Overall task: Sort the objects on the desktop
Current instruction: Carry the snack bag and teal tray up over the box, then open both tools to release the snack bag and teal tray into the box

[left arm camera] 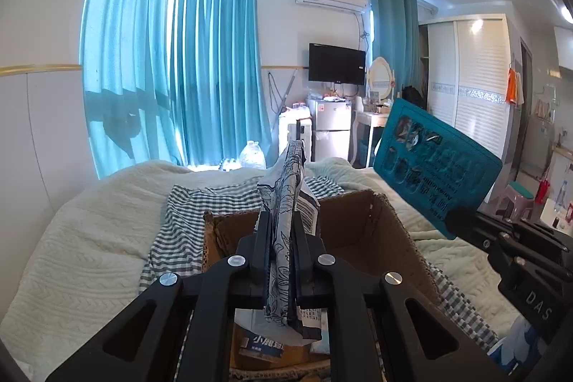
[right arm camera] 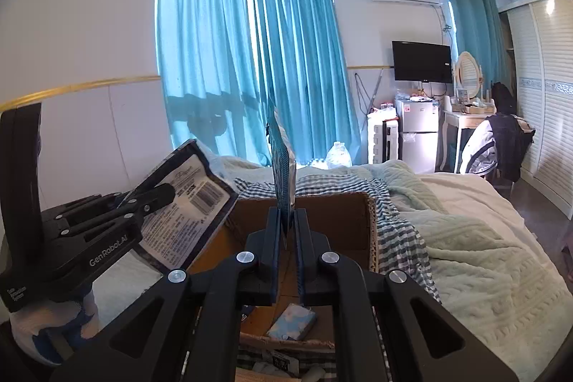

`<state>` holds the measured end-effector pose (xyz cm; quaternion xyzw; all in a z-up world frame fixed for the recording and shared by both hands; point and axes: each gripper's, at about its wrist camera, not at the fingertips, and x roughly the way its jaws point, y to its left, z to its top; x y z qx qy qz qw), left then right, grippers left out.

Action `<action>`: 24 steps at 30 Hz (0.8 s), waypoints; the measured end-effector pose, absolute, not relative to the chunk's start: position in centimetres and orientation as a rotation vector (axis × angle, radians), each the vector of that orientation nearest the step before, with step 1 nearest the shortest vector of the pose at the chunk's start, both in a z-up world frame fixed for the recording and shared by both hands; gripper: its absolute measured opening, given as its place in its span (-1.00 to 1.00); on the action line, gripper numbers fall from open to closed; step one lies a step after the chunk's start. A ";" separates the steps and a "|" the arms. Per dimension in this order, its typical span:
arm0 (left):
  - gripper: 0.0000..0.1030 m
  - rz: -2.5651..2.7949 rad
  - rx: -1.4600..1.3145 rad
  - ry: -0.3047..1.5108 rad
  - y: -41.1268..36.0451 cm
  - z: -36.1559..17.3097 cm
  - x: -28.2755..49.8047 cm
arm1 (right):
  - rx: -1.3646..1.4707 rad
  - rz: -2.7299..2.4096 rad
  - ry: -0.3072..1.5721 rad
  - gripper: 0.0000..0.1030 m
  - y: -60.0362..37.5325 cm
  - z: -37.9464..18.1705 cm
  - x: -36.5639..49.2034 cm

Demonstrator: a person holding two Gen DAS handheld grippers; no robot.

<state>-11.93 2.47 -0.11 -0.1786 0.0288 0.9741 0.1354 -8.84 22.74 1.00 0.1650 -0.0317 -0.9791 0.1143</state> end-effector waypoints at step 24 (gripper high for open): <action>-0.64 2.786 -0.773 0.089 2.6 -8.4 -20.0 | 0.826 -2.815 -0.137 -0.86 23.5 -9.4 -18.1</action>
